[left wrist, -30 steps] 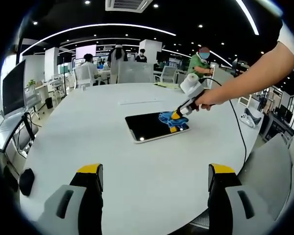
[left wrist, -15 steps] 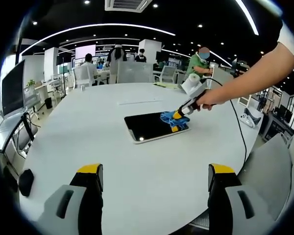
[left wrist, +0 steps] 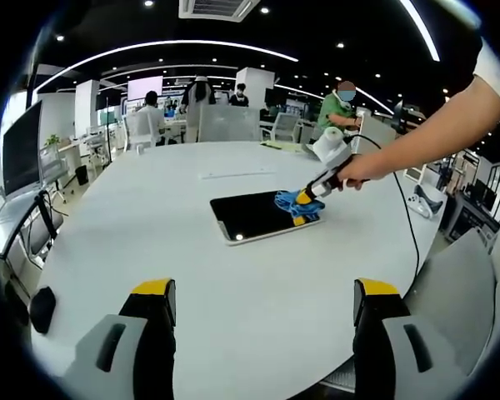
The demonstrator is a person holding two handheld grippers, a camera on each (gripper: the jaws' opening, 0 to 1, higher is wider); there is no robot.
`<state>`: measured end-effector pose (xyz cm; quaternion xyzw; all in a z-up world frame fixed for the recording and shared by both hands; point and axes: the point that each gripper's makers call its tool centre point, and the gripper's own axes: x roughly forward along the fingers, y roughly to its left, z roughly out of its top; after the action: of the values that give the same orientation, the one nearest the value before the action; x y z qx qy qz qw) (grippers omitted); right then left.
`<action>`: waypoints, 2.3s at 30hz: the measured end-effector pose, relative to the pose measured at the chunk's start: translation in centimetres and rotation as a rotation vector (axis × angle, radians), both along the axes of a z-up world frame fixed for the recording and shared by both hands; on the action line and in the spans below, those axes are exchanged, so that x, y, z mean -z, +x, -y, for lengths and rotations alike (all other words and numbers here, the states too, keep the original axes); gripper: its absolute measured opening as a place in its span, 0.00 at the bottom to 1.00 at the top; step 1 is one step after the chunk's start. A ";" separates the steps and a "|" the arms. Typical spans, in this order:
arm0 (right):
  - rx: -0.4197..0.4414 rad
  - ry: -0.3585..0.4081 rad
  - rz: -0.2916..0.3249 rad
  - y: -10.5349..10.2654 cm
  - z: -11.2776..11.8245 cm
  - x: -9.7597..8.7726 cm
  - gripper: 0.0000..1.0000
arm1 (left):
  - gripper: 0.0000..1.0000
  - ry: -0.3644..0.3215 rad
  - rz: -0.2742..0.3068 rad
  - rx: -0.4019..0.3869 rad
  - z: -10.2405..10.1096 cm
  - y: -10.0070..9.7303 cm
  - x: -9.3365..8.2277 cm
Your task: Wipe the mirror surface with the cleaning cloth until all visible marks leave the cleaned area.
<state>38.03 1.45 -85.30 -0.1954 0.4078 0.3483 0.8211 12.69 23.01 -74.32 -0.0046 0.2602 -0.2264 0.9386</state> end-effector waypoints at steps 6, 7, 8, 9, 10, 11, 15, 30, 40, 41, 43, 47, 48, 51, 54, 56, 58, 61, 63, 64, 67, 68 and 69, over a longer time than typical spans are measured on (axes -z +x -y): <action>0.003 0.006 -0.002 -0.4 0.0 0.0 0.03 | 0.89 -0.004 0.004 0.000 0.2 0.1 -0.1; 0.000 0.007 0.000 -0.4 0.0 0.0 0.03 | 0.89 -0.005 0.003 0.001 0.2 0.1 -0.1; 0.001 0.008 0.000 -0.6 0.0 0.0 0.03 | 0.89 -0.004 0.002 0.002 0.3 0.1 0.0; 0.003 0.010 -0.001 -0.7 0.0 0.0 0.03 | 0.89 -0.002 0.001 0.004 0.3 0.1 0.0; 0.003 0.010 -0.001 -0.7 0.0 0.0 0.03 | 0.89 -0.002 0.001 0.006 0.3 0.1 0.0; 0.001 0.011 -0.001 -0.7 0.0 0.0 0.03 | 0.89 -0.003 0.001 0.006 0.4 0.1 0.0; 0.000 0.013 0.000 -1.0 -0.1 -0.1 0.03 | 0.89 -0.006 0.000 0.006 0.5 0.0 -0.1; -0.003 0.020 -0.003 -1.8 0.0 -0.1 0.03 | 0.89 -0.005 0.003 0.008 0.3 0.4 -0.2; -0.016 0.024 0.002 -1.9 -0.3 -0.3 0.03 | 0.89 -0.004 0.005 0.015 0.5 0.7 -0.3; -0.015 0.025 0.003 -1.9 -0.3 -0.3 0.03 | 0.89 -0.004 0.004 0.015 0.5 0.7 -0.3; -0.012 0.028 0.003 -1.9 -0.2 -0.2 0.03 | 0.89 -0.002 0.004 0.018 0.5 0.8 -0.2; -0.004 0.035 0.000 -2.1 -0.2 -0.3 0.03 | 0.89 -0.004 0.002 0.020 0.6 0.8 -0.1; -0.008 0.035 0.002 -2.1 -0.3 -0.2 0.03 | 0.89 -0.006 0.000 0.021 0.7 0.8 -0.1; -0.015 0.040 -0.001 -2.1 -0.4 -0.2 0.03 | 0.89 -0.006 -0.001 0.026 0.9 0.8 0.0; -0.029 0.035 0.000 -2.4 -0.7 -0.3 0.03 | 0.89 -0.010 0.000 0.025 1.0 0.9 0.0; -0.033 0.033 -0.003 -2.3 -1.0 -0.4 0.03 | 0.89 -0.011 0.000 0.024 1.0 0.9 0.0; -0.042 0.032 0.002 -2.5 -1.2 -0.5 0.03 | 0.88 -0.012 0.003 0.025 1.0 1.0 0.0; -0.043 0.037 0.001 -2.5 -1.6 -0.5 0.03 | 0.87 -0.013 0.002 0.027 1.1 0.9 0.1; -0.039 0.042 -0.002 -2.5 -1.8 -0.6 0.03 | 0.87 -0.012 0.000 0.028 1.0 0.9 0.2; -0.039 0.044 -0.003 -2.5 -1.9 -0.6 0.03 | 0.87 -0.013 0.000 0.027 1.0 0.9 0.2; -0.042 0.046 -0.004 -2.4 -2.1 -0.4 0.03 | 0.88 -0.017 -0.003 0.025 1.0 0.8 0.2; -0.042 0.049 -0.004 -2.4 -2.2 -0.4 0.03 | 0.88 -0.015 -0.003 0.023 0.9 0.8 0.3; -0.043 0.049 -0.003 -2.3 -2.2 -0.4 0.03 | 0.88 -0.016 -0.004 0.021 0.9 0.8 0.3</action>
<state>35.68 3.70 -84.88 -0.1832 0.3962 0.3761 0.8173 13.45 22.10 -74.60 -0.0100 0.2604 -0.2386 0.9355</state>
